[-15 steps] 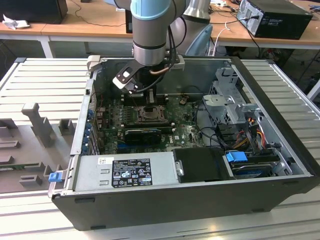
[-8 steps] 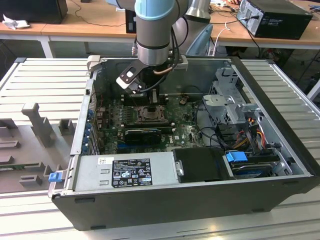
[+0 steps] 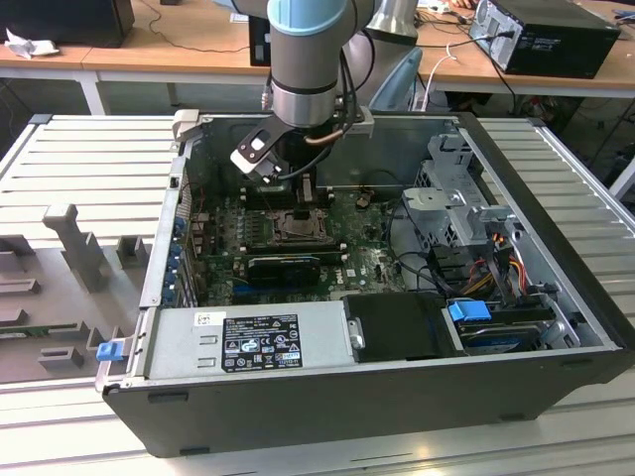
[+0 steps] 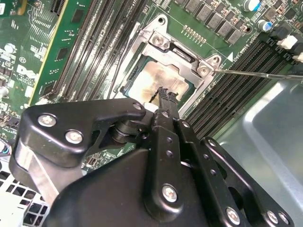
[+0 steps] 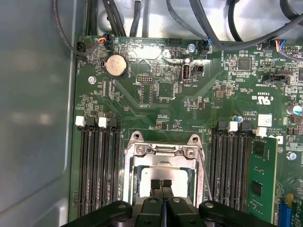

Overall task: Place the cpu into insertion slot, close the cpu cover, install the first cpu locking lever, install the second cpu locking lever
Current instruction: 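Install the first cpu locking lever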

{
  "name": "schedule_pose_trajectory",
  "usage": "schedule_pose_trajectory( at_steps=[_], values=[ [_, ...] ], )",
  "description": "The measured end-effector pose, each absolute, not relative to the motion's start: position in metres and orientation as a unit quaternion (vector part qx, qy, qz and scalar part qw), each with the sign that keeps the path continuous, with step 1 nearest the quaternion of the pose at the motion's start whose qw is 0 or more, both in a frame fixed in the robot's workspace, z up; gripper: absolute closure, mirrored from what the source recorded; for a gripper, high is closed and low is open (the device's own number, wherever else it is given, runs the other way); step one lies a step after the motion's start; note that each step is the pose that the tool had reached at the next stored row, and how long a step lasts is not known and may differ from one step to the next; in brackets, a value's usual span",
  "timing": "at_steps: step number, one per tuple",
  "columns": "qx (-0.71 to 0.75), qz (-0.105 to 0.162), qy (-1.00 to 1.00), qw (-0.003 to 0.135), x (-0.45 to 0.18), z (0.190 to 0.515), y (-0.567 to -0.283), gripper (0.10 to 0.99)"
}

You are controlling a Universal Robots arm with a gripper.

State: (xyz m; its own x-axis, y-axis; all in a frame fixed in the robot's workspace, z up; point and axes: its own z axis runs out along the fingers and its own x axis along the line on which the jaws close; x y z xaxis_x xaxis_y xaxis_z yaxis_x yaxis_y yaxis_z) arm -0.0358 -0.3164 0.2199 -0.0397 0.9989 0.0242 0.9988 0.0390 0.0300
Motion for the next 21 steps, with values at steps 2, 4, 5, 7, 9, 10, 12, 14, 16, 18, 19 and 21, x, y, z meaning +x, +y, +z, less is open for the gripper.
schedule_pose_trajectory(
  at_steps=[2,4,5,7,9,10,12,14,16,18,19,21],
  values=[
    [0.693,0.019,0.721,0.002,-0.036,0.222,-0.316,0.98],
    [0.693,0.019,0.721,0.002,-0.036,0.223,-0.316,0.98],
    [0.693,0.019,0.721,0.002,-0.036,0.224,-0.316,0.98],
    [0.693,0.019,0.721,0.002,-0.036,0.225,-0.316,0.98],
    [0.693,0.019,0.721,0.002,-0.036,0.226,-0.316,0.98],
    [0.693,0.019,0.721,0.002,-0.036,0.226,-0.316,0.98],
    [0.693,0.019,0.721,0.002,-0.036,0.228,-0.316,0.98],
    [0.693,0.019,0.721,0.002,-0.036,0.229,-0.316,0.98],
    [0.693,0.019,0.721,0.002,-0.036,0.23,-0.316,0.98],
    [0.693,0.019,0.721,0.002,-0.036,0.231,-0.316,0.98],
    [0.693,0.019,0.721,0.002,-0.036,0.233,-0.316,0.98],
    [0.693,0.019,0.721,0.002,-0.036,0.236,-0.316,0.98]
  ],
)
